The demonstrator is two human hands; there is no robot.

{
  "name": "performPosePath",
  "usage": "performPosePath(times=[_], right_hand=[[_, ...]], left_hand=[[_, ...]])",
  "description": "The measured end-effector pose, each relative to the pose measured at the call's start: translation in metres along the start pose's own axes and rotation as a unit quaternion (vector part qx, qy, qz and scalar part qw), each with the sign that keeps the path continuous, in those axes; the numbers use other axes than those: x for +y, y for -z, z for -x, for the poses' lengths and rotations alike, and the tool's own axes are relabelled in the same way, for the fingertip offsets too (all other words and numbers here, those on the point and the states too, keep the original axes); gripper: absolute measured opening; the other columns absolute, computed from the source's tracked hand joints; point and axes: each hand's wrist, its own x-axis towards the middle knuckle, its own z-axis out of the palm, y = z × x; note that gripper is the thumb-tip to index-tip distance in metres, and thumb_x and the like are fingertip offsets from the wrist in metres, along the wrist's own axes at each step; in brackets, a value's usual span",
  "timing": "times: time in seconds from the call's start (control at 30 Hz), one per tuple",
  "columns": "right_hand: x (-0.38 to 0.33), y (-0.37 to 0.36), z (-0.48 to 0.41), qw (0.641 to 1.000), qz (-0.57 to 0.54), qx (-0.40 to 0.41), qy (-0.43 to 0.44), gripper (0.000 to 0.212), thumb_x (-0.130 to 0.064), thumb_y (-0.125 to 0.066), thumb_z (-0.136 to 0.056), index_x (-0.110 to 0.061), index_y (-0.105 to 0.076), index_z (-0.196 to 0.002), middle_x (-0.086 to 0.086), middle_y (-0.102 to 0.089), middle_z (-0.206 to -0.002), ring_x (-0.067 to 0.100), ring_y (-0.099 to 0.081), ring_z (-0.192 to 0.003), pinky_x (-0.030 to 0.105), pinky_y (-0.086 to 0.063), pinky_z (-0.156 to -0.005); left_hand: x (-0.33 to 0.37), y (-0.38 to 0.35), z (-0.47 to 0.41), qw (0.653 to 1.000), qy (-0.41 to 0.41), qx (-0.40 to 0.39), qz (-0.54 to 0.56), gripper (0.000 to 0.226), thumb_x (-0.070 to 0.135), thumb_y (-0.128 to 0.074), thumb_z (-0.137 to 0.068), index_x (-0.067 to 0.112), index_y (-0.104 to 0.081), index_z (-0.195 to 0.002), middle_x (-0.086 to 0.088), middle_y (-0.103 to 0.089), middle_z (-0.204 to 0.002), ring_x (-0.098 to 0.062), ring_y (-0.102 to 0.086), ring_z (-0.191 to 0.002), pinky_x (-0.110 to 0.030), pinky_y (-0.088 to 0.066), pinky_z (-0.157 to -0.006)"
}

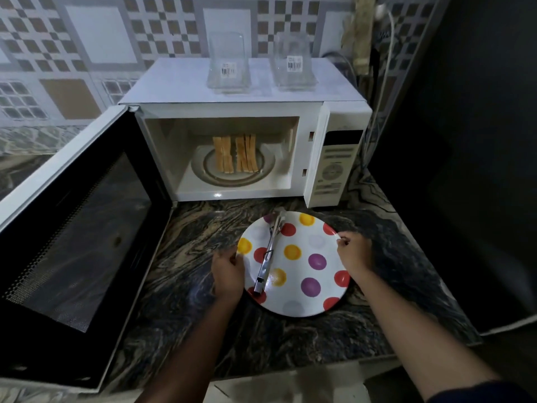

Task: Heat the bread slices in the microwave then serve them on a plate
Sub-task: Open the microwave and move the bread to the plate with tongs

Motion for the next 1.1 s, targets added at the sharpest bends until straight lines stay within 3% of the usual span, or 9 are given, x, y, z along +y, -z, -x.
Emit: performPosePath(times=[0.17,0.27,0.37,0.5,0.6,0.67,0.87,0.93,1.1], right_hand=[[-0.007,0.004,0.003,1.000,0.018,-0.011,0.013,0.023,0.001,-0.049,-0.084,-0.008,-0.070,-0.086,0.014,-0.065,-0.089,0.031,-0.060,-0.086,0.031,-0.049,-0.071],[-0.024,-0.005,0.010,0.998,-0.008,0.005,0.054,0.022,-0.005,-0.053,-0.086,-0.007,-0.068,-0.101,0.011,-0.063,-0.106,0.029,-0.059,-0.099,0.036,-0.050,-0.085],[-0.053,-0.018,0.027,0.995,-0.013,-0.065,0.068,0.016,-0.025,-0.054,-0.089,-0.015,-0.065,-0.094,0.009,-0.066,-0.101,0.029,-0.061,-0.094,0.035,-0.051,-0.077],[-0.086,-0.038,0.055,0.979,0.055,-0.183,0.069,0.039,-0.055,-0.051,-0.086,-0.020,-0.055,-0.102,0.008,-0.065,-0.100,0.030,-0.063,-0.091,0.034,-0.047,-0.074],[-0.090,-0.052,0.064,0.973,0.073,-0.206,0.074,0.049,-0.044,-0.057,-0.086,-0.017,-0.047,-0.126,0.008,-0.062,-0.113,0.029,-0.061,-0.099,0.031,-0.046,-0.074],[-0.088,-0.054,0.063,0.973,0.053,-0.219,0.055,0.051,-0.035,-0.063,-0.083,-0.015,-0.046,-0.127,0.008,-0.061,-0.113,0.028,-0.061,-0.099,0.030,-0.046,-0.075],[-0.099,-0.036,0.044,0.975,0.047,-0.213,0.050,0.014,-0.028,-0.064,-0.080,-0.017,-0.057,-0.084,0.003,-0.060,-0.084,0.025,-0.060,-0.083,0.027,-0.042,-0.065],[-0.106,-0.027,0.041,0.975,0.033,-0.205,0.079,0.019,-0.029,-0.066,-0.080,-0.022,-0.052,-0.070,-0.003,-0.055,-0.071,0.022,-0.059,-0.075,0.027,-0.041,-0.061],[-0.125,0.001,0.044,0.962,0.066,-0.154,0.214,0.015,-0.031,-0.064,-0.083,-0.017,-0.060,-0.087,0.001,-0.062,-0.084,0.022,-0.060,-0.079,0.030,-0.046,-0.062]], left_hand=[[0.000,0.008,0.007,1.000,-0.009,-0.009,0.024,0.020,0.007,-0.061,-0.085,0.006,-0.072,-0.101,-0.015,-0.063,-0.101,-0.020,-0.056,-0.085,-0.023,-0.040,-0.074],[0.000,0.011,0.011,0.999,-0.008,-0.018,0.032,0.020,0.011,-0.063,-0.085,0.007,-0.072,-0.101,-0.010,-0.060,-0.097,-0.016,-0.053,-0.082,-0.020,-0.035,-0.069],[0.001,0.015,0.014,0.999,-0.009,-0.031,0.029,0.017,0.012,-0.064,-0.083,0.006,-0.072,-0.098,-0.009,-0.057,-0.092,-0.021,-0.056,-0.082,-0.027,-0.044,-0.073],[0.000,0.018,0.013,0.998,-0.007,-0.050,0.030,0.017,0.011,-0.066,-0.081,0.006,-0.072,-0.097,-0.013,-0.065,-0.094,-0.021,-0.059,-0.083,-0.024,-0.042,-0.072],[0.004,0.020,0.012,0.998,-0.005,-0.059,0.035,0.016,0.007,-0.065,-0.081,0.004,-0.073,-0.095,-0.014,-0.071,-0.092,-0.016,-0.058,-0.080,-0.021,-0.038,-0.067],[0.007,0.021,0.010,0.997,0.005,-0.070,0.027,0.015,0.005,-0.064,-0.081,0.002,-0.072,-0.093,-0.015,-0.072,-0.092,-0.019,-0.061,-0.081,-0.021,-0.037,-0.065],[0.009,0.022,-0.008,0.989,0.017,-0.146,-0.030,0.015,0.003,-0.062,-0.077,0.000,-0.070,-0.089,-0.017,-0.071,-0.093,-0.027,-0.065,-0.093,-0.025,-0.043,-0.072],[0.010,0.023,-0.014,0.985,0.019,-0.171,-0.033,0.018,0.001,-0.061,-0.077,0.001,-0.071,-0.092,-0.017,-0.071,-0.095,-0.026,-0.065,-0.093,-0.024,-0.043,-0.072],[0.039,0.034,-0.029,0.973,0.082,-0.117,0.181,0.023,0.027,-0.054,-0.089,0.007,-0.062,-0.081,-0.008,-0.062,-0.075,-0.024,-0.058,-0.078,-0.028,-0.044,-0.065]])
